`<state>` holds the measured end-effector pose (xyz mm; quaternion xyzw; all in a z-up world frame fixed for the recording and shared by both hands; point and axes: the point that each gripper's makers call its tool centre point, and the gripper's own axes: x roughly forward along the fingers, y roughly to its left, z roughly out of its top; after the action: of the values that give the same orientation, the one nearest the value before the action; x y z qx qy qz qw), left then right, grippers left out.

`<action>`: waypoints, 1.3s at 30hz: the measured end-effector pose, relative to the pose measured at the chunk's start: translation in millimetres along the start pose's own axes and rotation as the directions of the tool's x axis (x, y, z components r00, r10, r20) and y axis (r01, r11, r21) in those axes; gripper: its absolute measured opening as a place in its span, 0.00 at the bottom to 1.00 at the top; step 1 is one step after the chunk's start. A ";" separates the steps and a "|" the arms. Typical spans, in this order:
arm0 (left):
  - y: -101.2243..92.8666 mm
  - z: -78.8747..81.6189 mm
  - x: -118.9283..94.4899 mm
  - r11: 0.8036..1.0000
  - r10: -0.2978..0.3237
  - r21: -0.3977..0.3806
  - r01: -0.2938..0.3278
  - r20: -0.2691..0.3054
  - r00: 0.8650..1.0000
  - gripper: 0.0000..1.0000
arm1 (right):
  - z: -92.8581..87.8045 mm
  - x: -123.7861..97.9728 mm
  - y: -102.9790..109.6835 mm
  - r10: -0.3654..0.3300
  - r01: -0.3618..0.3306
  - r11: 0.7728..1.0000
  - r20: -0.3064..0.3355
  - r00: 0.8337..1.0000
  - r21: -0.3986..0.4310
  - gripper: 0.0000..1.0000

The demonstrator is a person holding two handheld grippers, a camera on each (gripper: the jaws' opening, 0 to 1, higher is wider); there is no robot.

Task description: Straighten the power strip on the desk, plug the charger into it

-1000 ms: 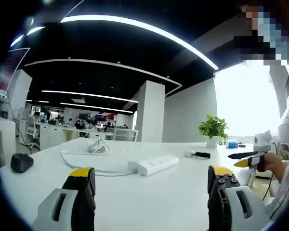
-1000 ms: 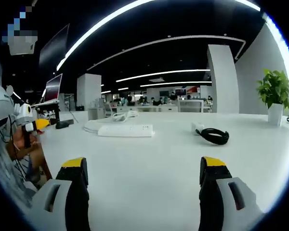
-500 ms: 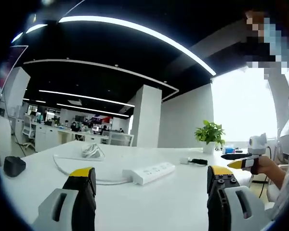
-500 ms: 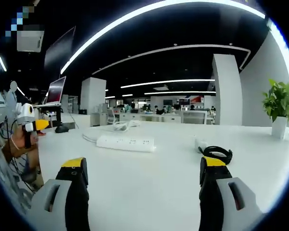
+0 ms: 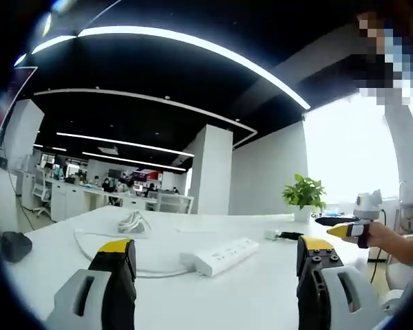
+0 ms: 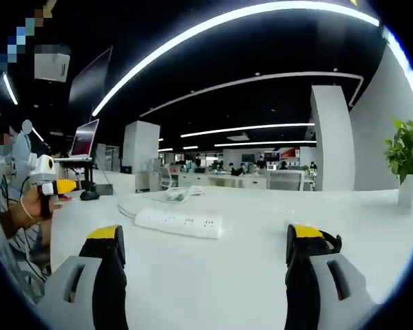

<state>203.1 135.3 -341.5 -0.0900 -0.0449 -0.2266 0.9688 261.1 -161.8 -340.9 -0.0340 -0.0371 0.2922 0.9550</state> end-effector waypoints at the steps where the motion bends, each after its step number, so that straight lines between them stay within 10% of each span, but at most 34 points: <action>1: 0.7 -1.1 2.1 1.000 -0.001 0.002 0.001 -0.005 1.000 0.99 | -1.0 3.0 0.0 0.008 -0.008 1.000 -0.007 1.000 -0.006 0.97; 24: 13.1 -15.9 40.3 0.995 -0.027 0.094 0.033 -0.071 0.997 0.99 | -6.0 55.0 21.9 0.173 -0.173 0.984 -0.020 0.985 -0.032 0.97; 39: 18.9 -18.1 64.3 0.991 -0.030 0.128 0.042 -0.091 0.995 0.99 | 0.4 83.9 -1.8 0.171 -0.171 0.983 -0.012 0.985 -0.069 0.96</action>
<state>269.9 120.8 -354.0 -0.0160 -0.0180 -0.2445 0.9694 331.4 -116.2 -336.1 -0.0714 -0.0413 0.3715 0.9248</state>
